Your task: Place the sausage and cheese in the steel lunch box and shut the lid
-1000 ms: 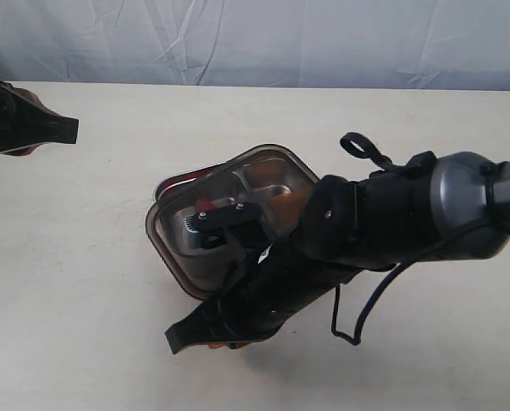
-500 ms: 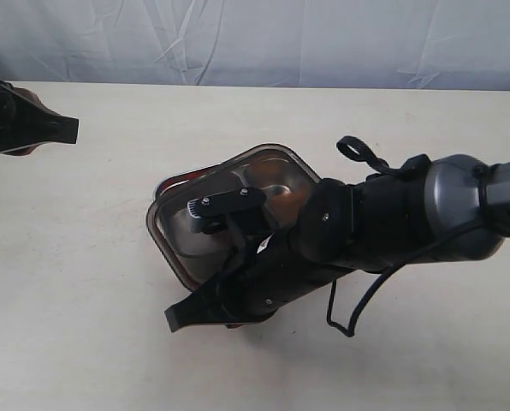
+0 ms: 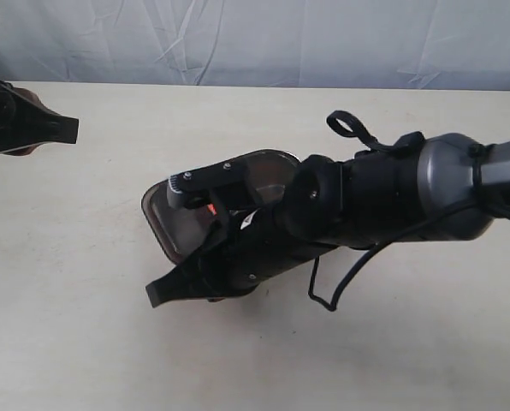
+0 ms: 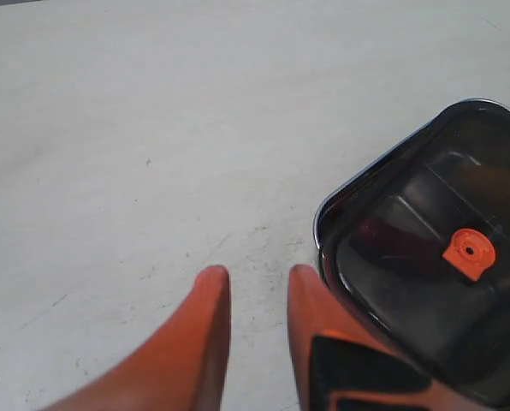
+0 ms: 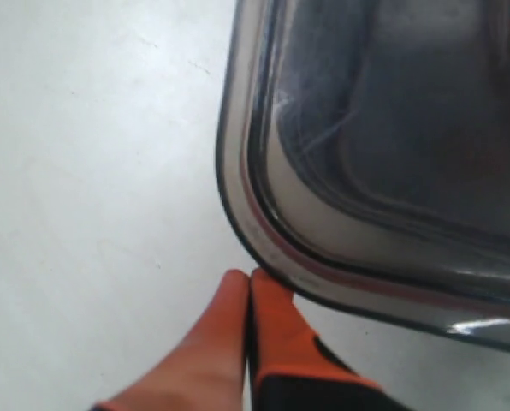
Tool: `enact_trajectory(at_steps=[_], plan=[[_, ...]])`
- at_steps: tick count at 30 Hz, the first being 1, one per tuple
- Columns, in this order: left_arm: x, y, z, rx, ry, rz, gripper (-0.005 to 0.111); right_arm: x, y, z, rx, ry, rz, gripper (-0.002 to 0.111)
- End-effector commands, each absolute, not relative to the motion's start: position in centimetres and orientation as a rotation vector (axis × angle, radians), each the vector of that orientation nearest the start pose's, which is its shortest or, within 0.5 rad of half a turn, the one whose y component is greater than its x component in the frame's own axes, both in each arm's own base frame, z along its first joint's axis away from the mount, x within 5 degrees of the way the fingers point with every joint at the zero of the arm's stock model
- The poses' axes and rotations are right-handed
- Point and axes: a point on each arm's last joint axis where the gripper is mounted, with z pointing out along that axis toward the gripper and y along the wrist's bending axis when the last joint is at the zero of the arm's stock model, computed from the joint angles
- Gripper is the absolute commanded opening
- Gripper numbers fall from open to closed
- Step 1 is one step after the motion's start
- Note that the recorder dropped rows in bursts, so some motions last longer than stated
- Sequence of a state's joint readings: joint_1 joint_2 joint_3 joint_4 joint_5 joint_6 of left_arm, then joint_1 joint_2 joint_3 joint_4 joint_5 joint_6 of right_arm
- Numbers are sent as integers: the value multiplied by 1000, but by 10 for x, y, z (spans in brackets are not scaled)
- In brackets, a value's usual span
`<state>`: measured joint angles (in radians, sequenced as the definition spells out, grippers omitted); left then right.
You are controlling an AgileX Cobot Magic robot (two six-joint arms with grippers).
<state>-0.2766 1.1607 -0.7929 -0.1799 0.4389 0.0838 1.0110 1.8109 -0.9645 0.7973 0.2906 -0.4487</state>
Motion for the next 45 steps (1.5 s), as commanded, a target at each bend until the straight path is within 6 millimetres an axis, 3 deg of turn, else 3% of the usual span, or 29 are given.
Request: enact_trajectory(at_steps=[1, 15, 27, 33, 36, 40, 45], plan=[[226, -70, 290, 248, 2278, -277, 24, 174, 314, 164, -1001, 2484, 753, -1], [225, -70, 289, 251, 2291, -278, 24, 177, 307, 156, -1040, 2546, 715, -1], [223, -70, 284, 262, 2322, -272, 24, 158, 296, 172, -1143, 2586, 766, -1], [217, -68, 263, 243, 2348, -269, 24, 137, 258, 194, -1094, 2543, 766, -1], [215, -67, 255, 217, 2345, -281, 24, 132, 230, 211, -943, 2508, 721, -1], [211, -66, 244, 166, 2349, -308, 24, 156, 187, 225, -689, 2471, 542, -1], [206, -65, 230, 75, 2354, -353, 24, 202, 148, 221, -488, 2460, 318, -1]])
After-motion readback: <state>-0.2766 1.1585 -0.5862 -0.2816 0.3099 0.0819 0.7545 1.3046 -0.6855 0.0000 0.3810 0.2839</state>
